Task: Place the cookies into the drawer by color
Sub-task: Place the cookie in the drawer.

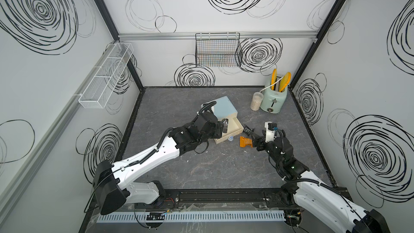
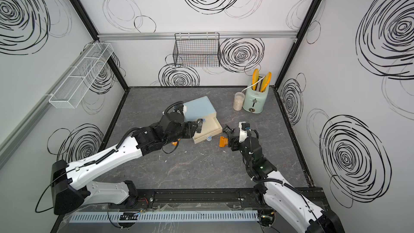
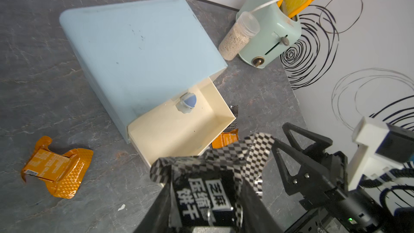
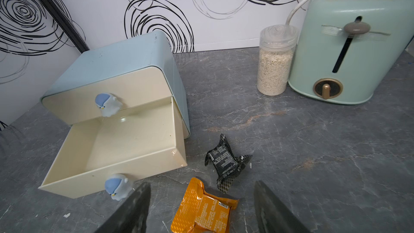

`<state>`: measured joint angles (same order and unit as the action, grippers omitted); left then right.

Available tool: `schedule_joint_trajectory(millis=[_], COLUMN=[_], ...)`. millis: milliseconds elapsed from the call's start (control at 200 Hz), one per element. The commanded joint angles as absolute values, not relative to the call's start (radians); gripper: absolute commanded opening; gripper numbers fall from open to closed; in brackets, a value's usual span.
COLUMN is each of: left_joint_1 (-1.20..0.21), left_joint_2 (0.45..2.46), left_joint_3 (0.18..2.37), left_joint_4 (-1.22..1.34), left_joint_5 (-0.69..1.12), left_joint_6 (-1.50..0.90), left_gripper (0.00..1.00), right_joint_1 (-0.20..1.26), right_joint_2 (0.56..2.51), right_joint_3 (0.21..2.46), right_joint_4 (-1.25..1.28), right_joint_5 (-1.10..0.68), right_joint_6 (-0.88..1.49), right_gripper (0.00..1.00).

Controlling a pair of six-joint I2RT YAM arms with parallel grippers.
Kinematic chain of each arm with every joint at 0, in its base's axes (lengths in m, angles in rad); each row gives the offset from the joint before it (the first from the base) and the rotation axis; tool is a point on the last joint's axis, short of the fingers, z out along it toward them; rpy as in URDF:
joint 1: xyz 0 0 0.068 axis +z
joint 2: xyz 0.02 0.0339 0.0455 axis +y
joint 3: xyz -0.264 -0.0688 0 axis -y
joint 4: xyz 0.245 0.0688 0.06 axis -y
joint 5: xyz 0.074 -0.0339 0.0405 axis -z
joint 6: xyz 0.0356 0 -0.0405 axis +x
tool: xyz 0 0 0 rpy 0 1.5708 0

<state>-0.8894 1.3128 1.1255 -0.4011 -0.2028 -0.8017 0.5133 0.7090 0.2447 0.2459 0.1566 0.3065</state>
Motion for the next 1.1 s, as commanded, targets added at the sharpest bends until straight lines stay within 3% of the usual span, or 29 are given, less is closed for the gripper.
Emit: schedule_joint_trajectory(millis=[0, 435, 1095], left_joint_1=[-0.92, -0.948, -0.895], left_joint_2=[1.355, 1.501, 1.678], left_joint_3=[1.168, 1.255, 1.304], left_joint_4=[-0.369, -0.488, -0.556], left_joint_5=[-0.264, -0.256, -0.231], left_joint_6=[-0.941, -1.245, -1.241], left_gripper=[0.29, 0.28, 0.31], right_joint_1=[0.508, 0.505, 0.497], right_joint_2=[0.693, 0.652, 0.635], right_joint_3=[0.237, 0.231, 0.223], right_joint_4=[0.246, 0.233, 0.235], right_joint_5=[0.156, 0.171, 0.17], right_joint_6=[0.314, 0.313, 0.313], right_gripper=[0.74, 0.74, 0.74])
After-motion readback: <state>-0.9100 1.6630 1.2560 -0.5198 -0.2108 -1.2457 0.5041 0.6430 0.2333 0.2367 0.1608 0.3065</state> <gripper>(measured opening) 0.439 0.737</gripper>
